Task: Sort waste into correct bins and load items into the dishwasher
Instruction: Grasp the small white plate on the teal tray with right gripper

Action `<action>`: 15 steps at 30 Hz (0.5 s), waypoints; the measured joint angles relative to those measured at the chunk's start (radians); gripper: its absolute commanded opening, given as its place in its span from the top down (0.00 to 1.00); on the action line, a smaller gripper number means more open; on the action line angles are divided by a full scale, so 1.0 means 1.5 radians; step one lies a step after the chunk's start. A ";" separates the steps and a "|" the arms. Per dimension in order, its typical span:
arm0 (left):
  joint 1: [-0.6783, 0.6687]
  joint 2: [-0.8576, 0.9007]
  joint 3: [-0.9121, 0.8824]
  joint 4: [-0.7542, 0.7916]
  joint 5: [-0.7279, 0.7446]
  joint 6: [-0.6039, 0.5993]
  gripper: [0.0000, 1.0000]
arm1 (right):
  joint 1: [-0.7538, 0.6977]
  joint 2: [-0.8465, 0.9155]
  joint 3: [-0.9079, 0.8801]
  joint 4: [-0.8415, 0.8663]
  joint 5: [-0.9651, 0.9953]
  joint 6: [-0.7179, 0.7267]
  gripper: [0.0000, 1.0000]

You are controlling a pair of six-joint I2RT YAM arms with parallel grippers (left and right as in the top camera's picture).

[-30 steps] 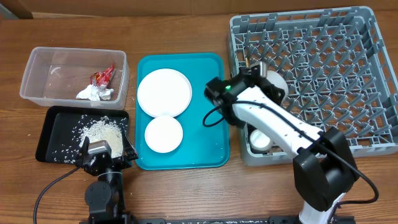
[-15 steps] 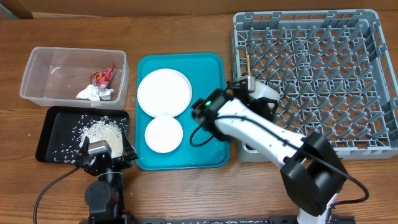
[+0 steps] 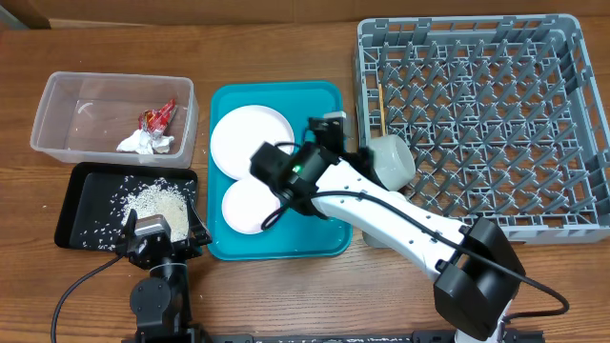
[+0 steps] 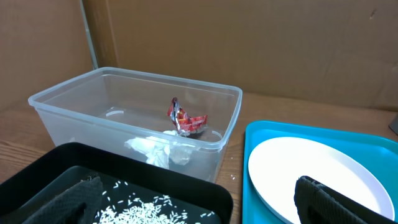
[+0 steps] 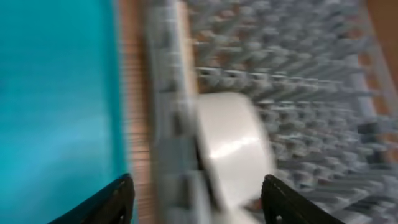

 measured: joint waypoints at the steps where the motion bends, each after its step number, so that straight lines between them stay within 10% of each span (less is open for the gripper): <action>1: 0.000 0.000 0.000 0.000 0.000 0.000 0.00 | -0.002 -0.001 0.001 0.043 -0.042 -0.033 0.33; 15: 0.000 0.000 0.000 0.000 0.000 0.000 0.00 | -0.110 0.001 -0.069 0.296 -0.712 -0.254 0.47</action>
